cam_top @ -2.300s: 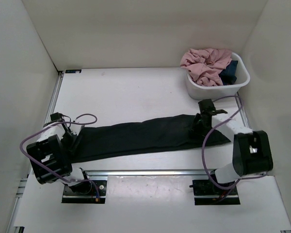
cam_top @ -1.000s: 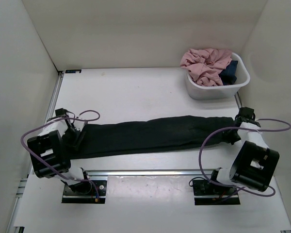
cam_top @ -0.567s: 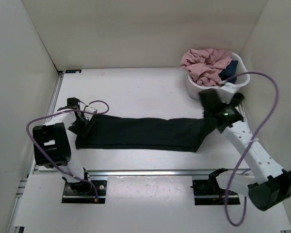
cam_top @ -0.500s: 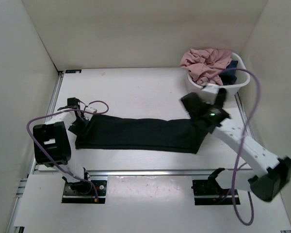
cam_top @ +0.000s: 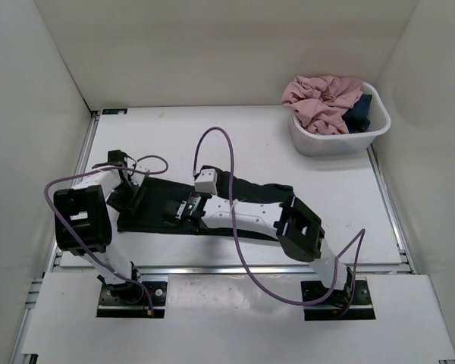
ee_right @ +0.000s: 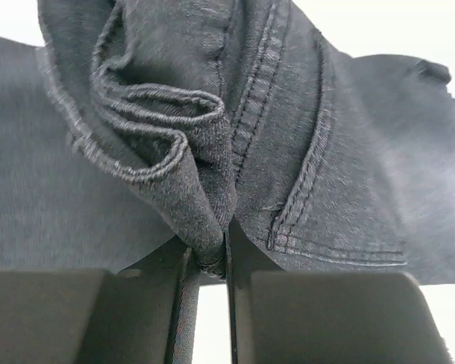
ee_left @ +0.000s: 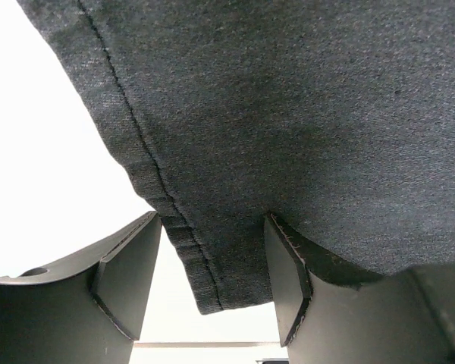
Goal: Fold and stack the trousers
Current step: Fold the trousers
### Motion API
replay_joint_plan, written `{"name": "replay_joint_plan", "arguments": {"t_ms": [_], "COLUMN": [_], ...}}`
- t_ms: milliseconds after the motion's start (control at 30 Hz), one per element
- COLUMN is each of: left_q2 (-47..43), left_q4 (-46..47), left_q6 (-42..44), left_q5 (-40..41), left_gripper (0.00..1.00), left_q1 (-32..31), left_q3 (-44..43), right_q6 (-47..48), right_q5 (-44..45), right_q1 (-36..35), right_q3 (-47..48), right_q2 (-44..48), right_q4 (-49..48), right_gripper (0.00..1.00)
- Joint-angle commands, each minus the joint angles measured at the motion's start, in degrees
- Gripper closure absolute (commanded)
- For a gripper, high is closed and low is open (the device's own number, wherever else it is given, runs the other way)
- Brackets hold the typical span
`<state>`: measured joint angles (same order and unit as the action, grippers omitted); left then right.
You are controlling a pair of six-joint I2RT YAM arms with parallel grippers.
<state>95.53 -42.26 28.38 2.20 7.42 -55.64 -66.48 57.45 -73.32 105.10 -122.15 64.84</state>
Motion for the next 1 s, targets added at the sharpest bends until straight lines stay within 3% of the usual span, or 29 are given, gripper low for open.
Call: {"name": "replay_joint_plan", "arguments": {"t_ms": [0, 133, 267, 367, 467, 500, 533, 700, 833, 867, 900, 967], "left_q2": [0.7, 0.2, -0.9, -1.5, -1.5, -1.5, -1.5, -1.5, -2.1, -2.1, -2.9, -3.7], "left_q4": [2.4, 2.4, 2.4, 2.4, 2.4, 2.4, 2.4, 1.9, -0.4, -1.1, -2.2, -3.6], "left_q6": [-2.6, -2.0, -1.4, -1.4, -1.4, -1.4, -1.4, -1.4, -1.4, -1.4, -1.4, -1.4], "left_q5": [-2.3, -1.7, -1.1, -0.4, 0.8, 0.8, 0.8, 1.3, 2.4, 2.4, 2.9, 2.9], "left_gripper": [0.32, 0.32, 0.32, 0.32, 0.31, 0.31, 0.31, 0.31, 0.29, 0.29, 0.29, 0.29], "left_q1": [-1.0, -1.0, -1.0, -1.0, -1.0, -1.0, -1.0, -1.0, -1.0, -1.0, -1.0, -1.0], "left_q3": [0.7, 1.2, 1.8, 1.8, 1.2, 1.2, 1.2, 0.5, -1.6, -2.7, -3.3, -5.0], "right_q6": [-7.8, -13.1, -6.6, -2.7, 2.1, 3.7, 5.8, 10.2, 8.7, 5.9, 4.4, 0.3], "right_q5": [-1.1, -3.9, -7.4, -10.4, -11.0, -11.0, -11.0, -8.9, -5.3, -4.5, -4.5, -6.5], "right_q1": [-0.5, -1.8, -2.4, -3.7, -6.0, -6.7, -7.3, -9.6, -10.4, -9.0, -7.9, -3.1], "right_q3": [-0.7, 1.3, 3.9, 5.2, 1.9, 0.6, -0.5, -1.7, -7.6, -10.2, -13.2, -20.5], "right_q2": [0.3, -2.9, -7.5, -8.9, -6.1, -4.9, -2.8, 6.4, 14.6, 16.3, 19.0, 20.5], "right_q4": [-2.9, -1.4, -7.2, -10.2, -13.1, -15.9, -16.7, -15.5, -14.9, -15.9, -17.4, -18.0], "right_gripper": [1.00, 1.00, 1.00, 0.93, 0.72, 0.48, 0.37, 0.28, 0.33, 0.39, 0.54, 0.72]}}
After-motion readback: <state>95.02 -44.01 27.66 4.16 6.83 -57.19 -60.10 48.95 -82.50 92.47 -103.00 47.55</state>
